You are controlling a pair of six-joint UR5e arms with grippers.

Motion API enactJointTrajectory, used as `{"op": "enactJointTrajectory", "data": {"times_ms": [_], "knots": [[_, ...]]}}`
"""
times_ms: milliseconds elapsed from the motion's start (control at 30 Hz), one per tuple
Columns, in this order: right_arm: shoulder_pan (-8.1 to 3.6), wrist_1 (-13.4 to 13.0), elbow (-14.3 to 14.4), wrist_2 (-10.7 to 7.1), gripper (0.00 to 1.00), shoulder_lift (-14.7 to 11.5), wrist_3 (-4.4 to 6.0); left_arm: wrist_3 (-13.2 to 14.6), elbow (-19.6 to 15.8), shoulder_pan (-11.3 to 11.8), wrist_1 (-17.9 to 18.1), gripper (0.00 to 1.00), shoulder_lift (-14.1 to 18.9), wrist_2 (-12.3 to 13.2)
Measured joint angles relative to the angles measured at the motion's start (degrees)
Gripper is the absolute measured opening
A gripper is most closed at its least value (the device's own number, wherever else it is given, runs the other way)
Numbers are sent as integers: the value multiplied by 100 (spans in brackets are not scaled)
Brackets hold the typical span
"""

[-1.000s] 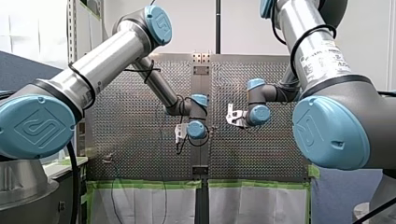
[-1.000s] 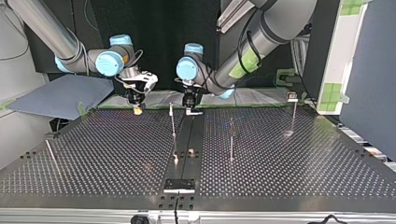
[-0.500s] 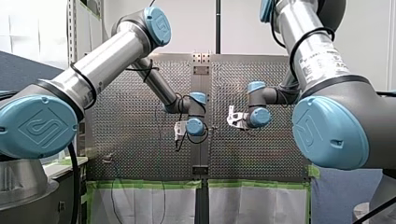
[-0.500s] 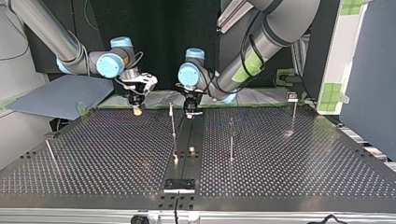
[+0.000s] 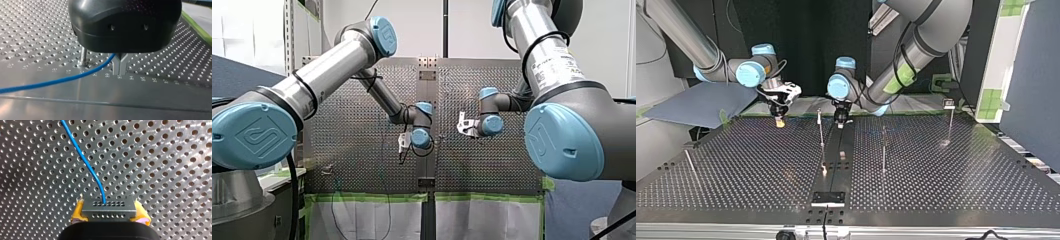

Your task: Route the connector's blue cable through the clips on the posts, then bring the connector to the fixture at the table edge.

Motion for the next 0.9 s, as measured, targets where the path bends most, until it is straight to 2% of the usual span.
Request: {"op": "enactJointTrajectory", "data": {"times_ms": [200, 267, 333, 367, 433, 467, 533, 567, 633, 667, 733, 767, 800, 833, 900], "knots": [[-47, 6, -32, -16, 0, 7, -1, 15, 44, 31, -60, 0, -1, 1], [-59, 11, -35, -23, 0, 10, -6, 31, 48, 34, -63, 3, -2, 1], [-64, 20, -36, -31, 0, 13, -14, 69, 52, 30, -73, 21, -3, 2], [-66, 26, -38, -38, 0, 13, -18, 89, 53, 26, -84, 21, -2, 1], [-67, 33, -37, -48, 0, 14, -22, 148, 54, 12, -130, 40, 2, -1], [-68, 36, -38, -55, 0, 14, -26, 179, 54, 6, -150, 40, 3, -3], [-68, 39, -38, -65, 0, 14, -30, 262, 55, -8, -186, 51, 4, -6], [-68, 40, -38, -70, 0, 15, -32, 295, 55, -14, -201, 51, 6, -10], [-68, 43, -39, -74, 0, 15, -33, 351, 56, -29, -245, 60, 12, -15], [-68, 45, -40, -76, 0, 18, -34, 365, 56, -34, -271, 60, 15, -15], [-69, 51, -40, -78, 0, 19, -38, 384, 56, -45, -346, 78, 28, -2], [-69, 56, -40, -82, 0, 20, -42, 389, 56, -50, -380, 78, 40, 12], [-69, 60, -40, -86, 0, 21, -45, 396, 55, -59, -420, 92, 63, 33], [-69, 63, -40, -91, 0, 22, -47, 400, 54, -67, -448, 100, 85, 44], [-69, 72, -40, -98, 0, 23, -50, 406, 51, -90, -512, 100, 149, 47]]}}
